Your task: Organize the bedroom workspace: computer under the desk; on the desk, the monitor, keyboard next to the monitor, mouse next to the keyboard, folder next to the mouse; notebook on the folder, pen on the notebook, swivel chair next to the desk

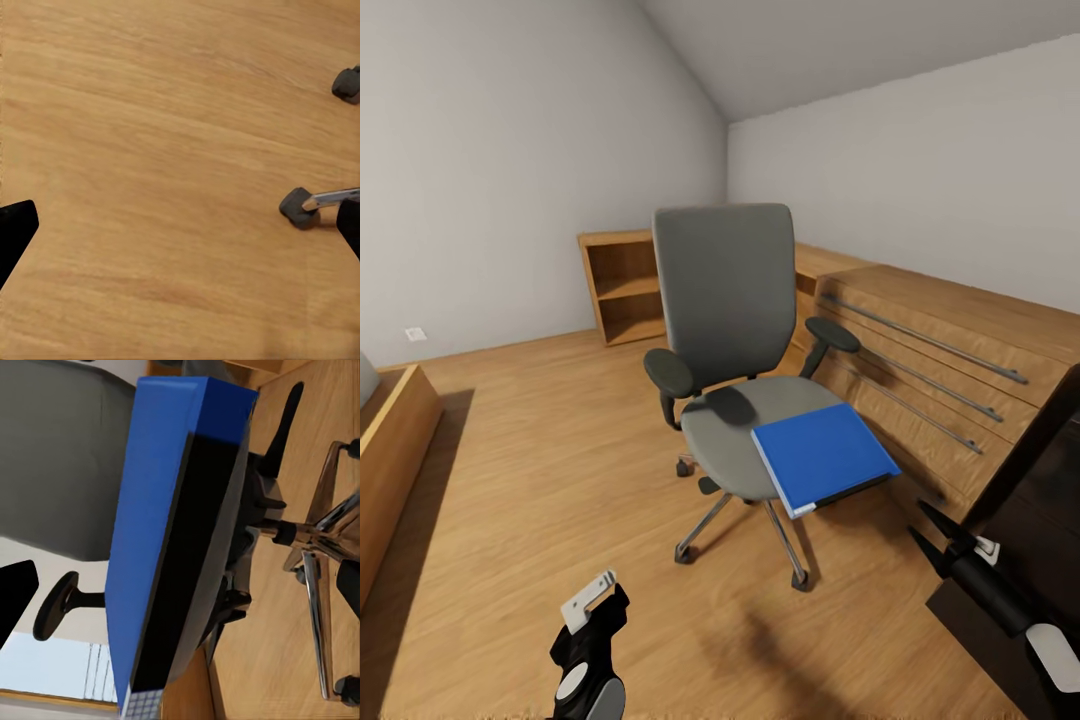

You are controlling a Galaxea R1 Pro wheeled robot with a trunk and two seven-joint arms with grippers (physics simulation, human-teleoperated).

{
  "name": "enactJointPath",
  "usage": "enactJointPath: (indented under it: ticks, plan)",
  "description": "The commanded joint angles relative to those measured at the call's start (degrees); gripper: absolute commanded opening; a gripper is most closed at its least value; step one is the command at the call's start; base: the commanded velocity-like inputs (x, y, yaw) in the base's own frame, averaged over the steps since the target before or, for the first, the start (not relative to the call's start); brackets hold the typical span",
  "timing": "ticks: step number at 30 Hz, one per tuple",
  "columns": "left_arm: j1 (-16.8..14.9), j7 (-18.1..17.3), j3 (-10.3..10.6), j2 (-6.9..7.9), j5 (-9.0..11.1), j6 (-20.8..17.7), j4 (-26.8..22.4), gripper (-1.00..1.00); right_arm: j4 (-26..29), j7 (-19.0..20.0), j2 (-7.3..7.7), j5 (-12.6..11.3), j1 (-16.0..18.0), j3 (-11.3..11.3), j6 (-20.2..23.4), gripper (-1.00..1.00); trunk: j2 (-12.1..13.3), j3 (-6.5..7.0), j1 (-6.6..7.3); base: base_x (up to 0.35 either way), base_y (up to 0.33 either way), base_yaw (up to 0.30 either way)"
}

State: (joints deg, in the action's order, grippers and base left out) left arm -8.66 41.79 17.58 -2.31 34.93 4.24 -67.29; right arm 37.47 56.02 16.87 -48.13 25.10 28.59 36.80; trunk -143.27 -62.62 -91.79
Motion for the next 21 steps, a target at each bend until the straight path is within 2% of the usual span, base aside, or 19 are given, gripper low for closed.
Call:
enactJointPath:
  ticks: [1, 9, 21]
  plan:
    - [-0.04, 0.22, 0.09, 0.03, 0.61, 0.46, -0.02, 1.00, -0.03, 0.05, 0.00, -0.20, 0.04, 0.06, 0.38, 1.00, -0.04, -0.28, -0.01, 0.000, 0.000, 0.000]
    - [-0.04, 0.22, -0.02, 0.03, 0.71, 0.50, -0.03, 1.00, -0.03, -0.03, 0.00, -0.04, 0.04, 0.06, 0.38, 1.00, -0.14, -2.05, -0.22, 0.000, 0.000, 0.000]
    - [-0.04, 0.08, 0.04, 0.03, 0.33, 0.75, -0.03, 1.00, -0.03, -0.04, 0.00, -0.03, 0.04, 0.06, 0.38, 1.00, -0.14, -2.05, -0.22, 0.022, 0.004, 0.000]
